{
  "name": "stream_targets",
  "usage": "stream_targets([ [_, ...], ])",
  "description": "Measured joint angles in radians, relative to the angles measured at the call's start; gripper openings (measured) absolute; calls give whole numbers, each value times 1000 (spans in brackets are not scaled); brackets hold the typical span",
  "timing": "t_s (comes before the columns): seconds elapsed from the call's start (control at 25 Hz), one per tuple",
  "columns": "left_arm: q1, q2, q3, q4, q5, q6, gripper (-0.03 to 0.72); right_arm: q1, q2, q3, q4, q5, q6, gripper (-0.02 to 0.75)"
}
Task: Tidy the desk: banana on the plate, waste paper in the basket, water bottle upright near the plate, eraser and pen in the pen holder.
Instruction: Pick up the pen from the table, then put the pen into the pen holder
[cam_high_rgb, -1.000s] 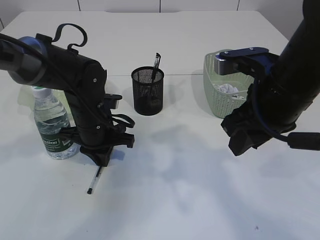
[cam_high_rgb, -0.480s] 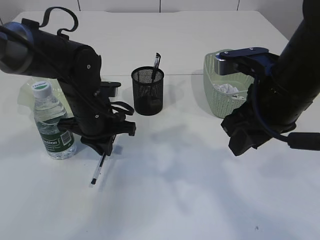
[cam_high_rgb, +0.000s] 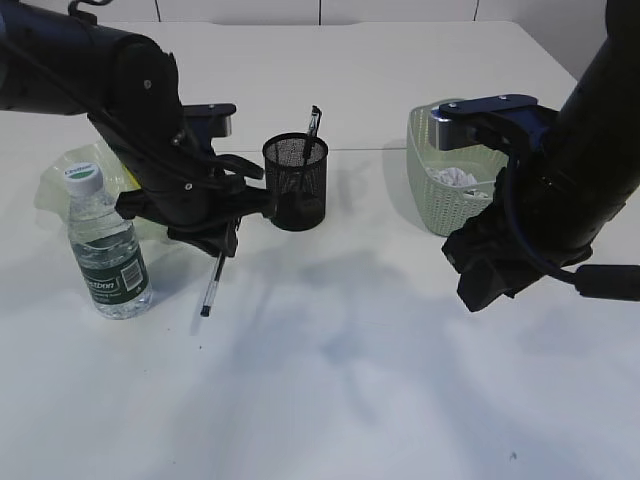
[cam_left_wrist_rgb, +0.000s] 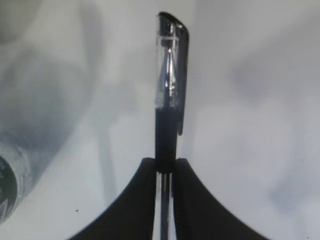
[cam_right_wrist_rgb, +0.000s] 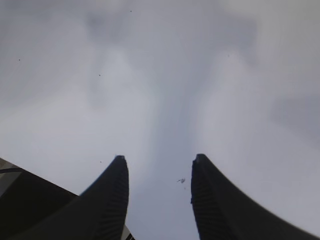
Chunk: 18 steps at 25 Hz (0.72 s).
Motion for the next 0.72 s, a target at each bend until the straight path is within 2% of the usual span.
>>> stream_targets([
  [0.32,0,-60,0,7,-165,33,37,0,0,0,0,0,0,319],
  [0.72,0,-64,2,95,-471,37,37,0,0,0,0,24,0,317],
])
